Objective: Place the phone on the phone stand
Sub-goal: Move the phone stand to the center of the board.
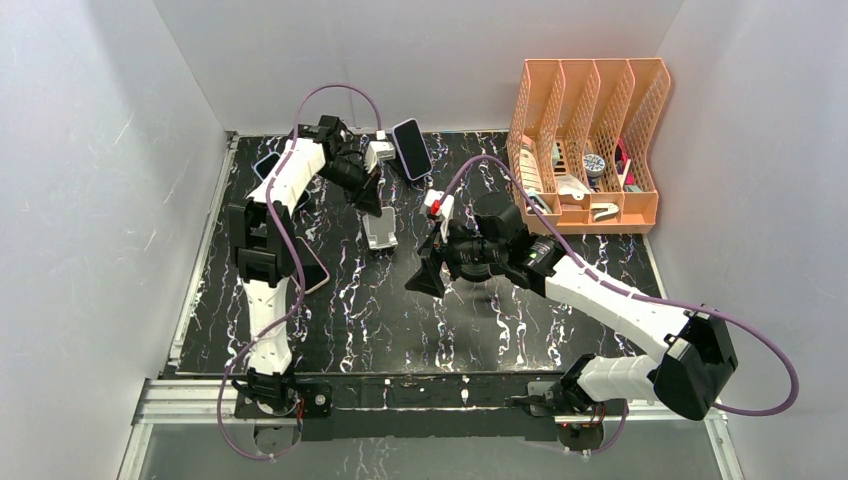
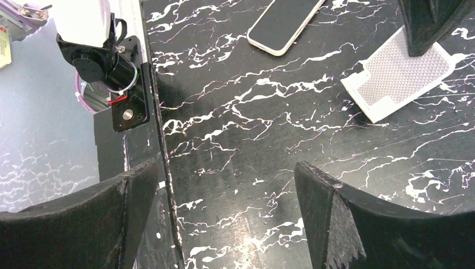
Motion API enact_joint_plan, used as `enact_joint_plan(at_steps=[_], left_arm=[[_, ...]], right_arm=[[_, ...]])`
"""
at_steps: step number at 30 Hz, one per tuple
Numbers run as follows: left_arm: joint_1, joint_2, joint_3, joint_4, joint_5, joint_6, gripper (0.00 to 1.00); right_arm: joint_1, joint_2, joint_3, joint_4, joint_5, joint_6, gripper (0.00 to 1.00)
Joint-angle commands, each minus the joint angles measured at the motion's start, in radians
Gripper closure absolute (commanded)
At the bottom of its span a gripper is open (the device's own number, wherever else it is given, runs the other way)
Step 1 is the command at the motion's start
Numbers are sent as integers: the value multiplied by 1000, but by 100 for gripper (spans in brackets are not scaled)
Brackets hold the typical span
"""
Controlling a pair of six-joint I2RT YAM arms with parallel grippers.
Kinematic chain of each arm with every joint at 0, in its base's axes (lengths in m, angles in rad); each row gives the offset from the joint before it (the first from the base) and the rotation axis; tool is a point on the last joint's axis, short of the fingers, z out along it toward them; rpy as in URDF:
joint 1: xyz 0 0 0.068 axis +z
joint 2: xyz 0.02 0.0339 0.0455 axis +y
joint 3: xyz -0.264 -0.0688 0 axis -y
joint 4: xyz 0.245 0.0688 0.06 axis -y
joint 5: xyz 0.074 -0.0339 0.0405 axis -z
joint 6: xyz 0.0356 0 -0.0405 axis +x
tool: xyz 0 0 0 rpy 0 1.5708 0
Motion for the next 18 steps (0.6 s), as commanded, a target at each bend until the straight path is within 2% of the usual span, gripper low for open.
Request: enact_joint_plan(at_steps=[1,8,13,15,18], left_arm=[[-38,-119,-72,36,38,23,100],[-71,-258,-353,373,105,-112,100],[-90,-272,-414,457,118,-165,99],[-93,-268,-416,459,113,-168,72],[-91,-271,-415,456,59,-171,39]], right_arm=[[7,-3,29,-2,18,-21,1],[6,9,25,6,15,-47,1],[6,12,16,20,12,-46,1],[6,15,12,23,20,-38,1],[6,25,3,29,69,-18,1]])
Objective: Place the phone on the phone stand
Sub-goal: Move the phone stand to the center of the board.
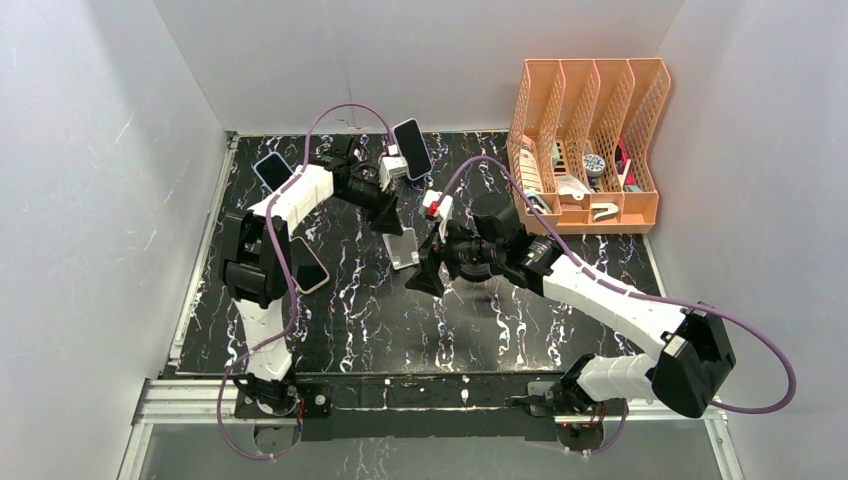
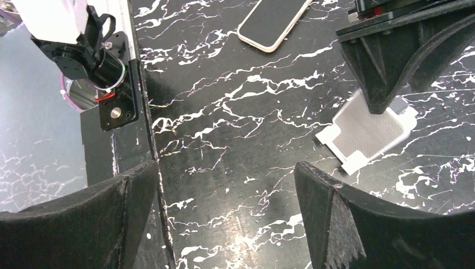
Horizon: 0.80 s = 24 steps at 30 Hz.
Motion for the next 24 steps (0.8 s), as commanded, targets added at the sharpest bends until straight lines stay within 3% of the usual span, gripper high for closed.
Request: enact_joint_plan(at_steps=[1,3,4,7,10,14,17,20,24], left_arm=[[-2,-72,-6,23,-21,-19,29],[-1,-101,-9,17,-67,-7,5],[3,-117,-10,16,-91,-5,2],[57,-177,6,-1,-122,-24,2],[182,-282,-11,50,-137,-136,2],[388,-510,-237,423,-174,-494,2],[481,-659,-411,575,-349,-741,2],[523,-715,-475,501,-668,-954,2],[569,-701,-527,417,-678,-1037,2]], right_arm=[[6,15,-4,43,65,28,1],[6,15,-17,71,102,51,1],[8,10,-26,103,111,57,1],[32,-25,-65,213,134,62,1],[95,-6,-49,272,172,63,1],[272,119,68,268,364,26,1],[354,277,204,241,475,31,1],[399,466,391,119,579,56,1],[424,685,638,-21,654,90,1]])
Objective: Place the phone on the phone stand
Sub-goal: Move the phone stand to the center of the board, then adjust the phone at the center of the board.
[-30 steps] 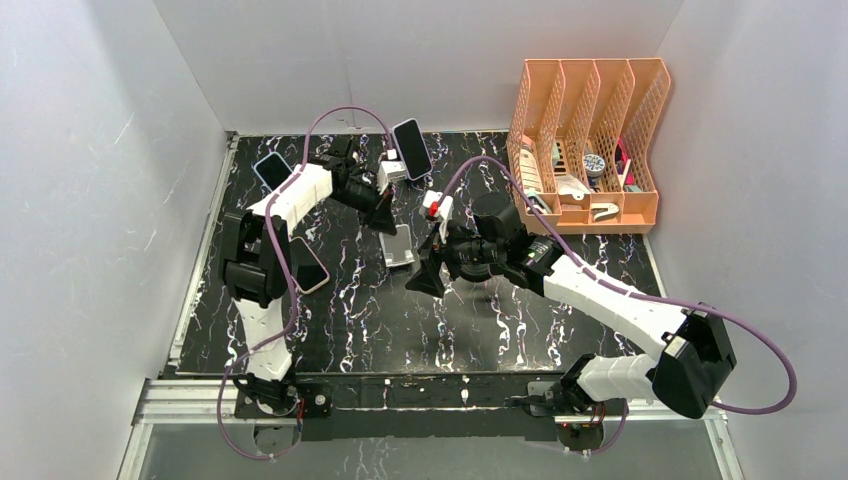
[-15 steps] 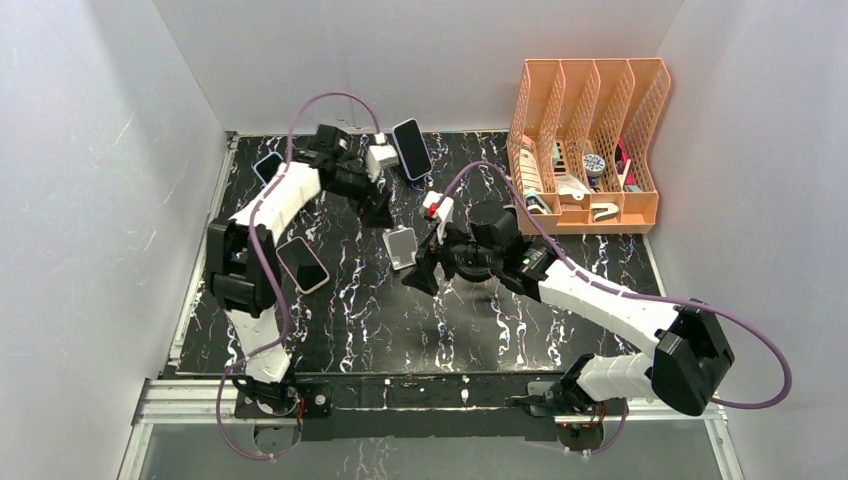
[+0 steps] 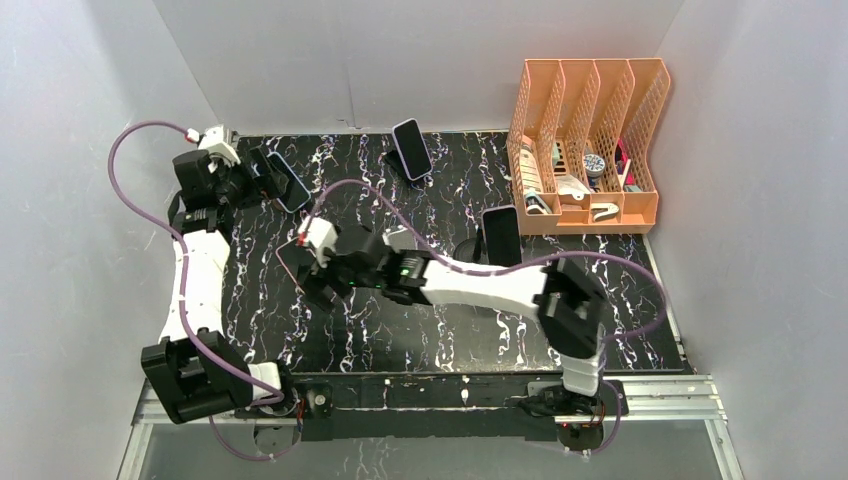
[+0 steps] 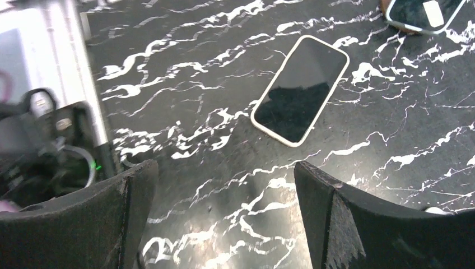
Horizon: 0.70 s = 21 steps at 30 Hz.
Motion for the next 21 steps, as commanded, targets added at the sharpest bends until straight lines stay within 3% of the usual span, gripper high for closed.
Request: enact_joint_plan(at_steps=[1,7,10,17,21], left_arm=[[38,16,-98,-42,-141,-226,2],[76,-63,-175,-12,-144,-237,2],[76,-90,-182,-5,-141,-236,2],[76,-111,-192,-12,-163,-211,2],[77,-123,-213,-1,-170,-204,2]], right_arm=[[16,188,235,-162,170,36,1],[18,472,579,-336,287,75,1],[18,554,666,-352,301,110,1],[14,629,701,-319,373,185,1],[4,621,648,-255,320,205,1]])
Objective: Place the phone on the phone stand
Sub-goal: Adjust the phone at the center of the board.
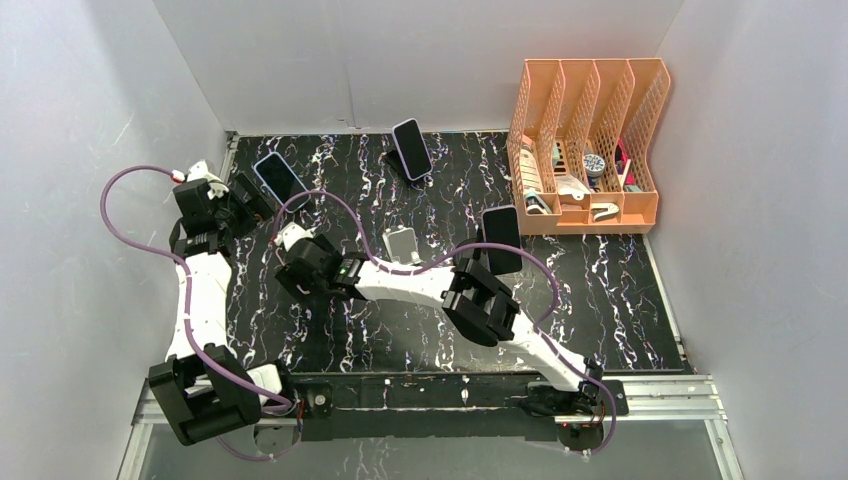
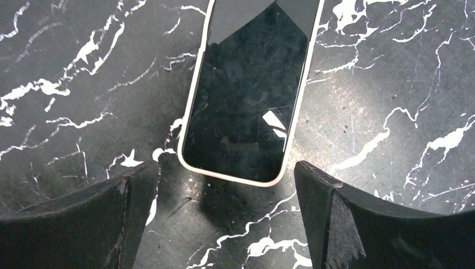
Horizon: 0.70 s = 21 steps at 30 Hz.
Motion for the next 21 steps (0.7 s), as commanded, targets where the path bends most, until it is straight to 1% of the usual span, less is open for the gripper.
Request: enact_joint_plan(at_steps=[1,6,10,12,14,21], left_arm=[[4,-30,-21,6,-20,15,2],[4,-10,-37,10,-10,27,2],[4,-3,-39,7,-8,37,2],[3,-5,-40,8,-14,39,2],[4,-7,-43,8,-16,39,2],[4,-5,-50,11,-14,41,2]], right_arm=[[-10,-18,-17,97,-33,45,1],[-19,13,-21,125,-149,54,1],[-27,20,-36,144,-161,72,1],[-31,23,-42,150,-153,76,1],[-32,19,-55,161,-113,69,1],[-33,-31,-148,261,-7,41,1]])
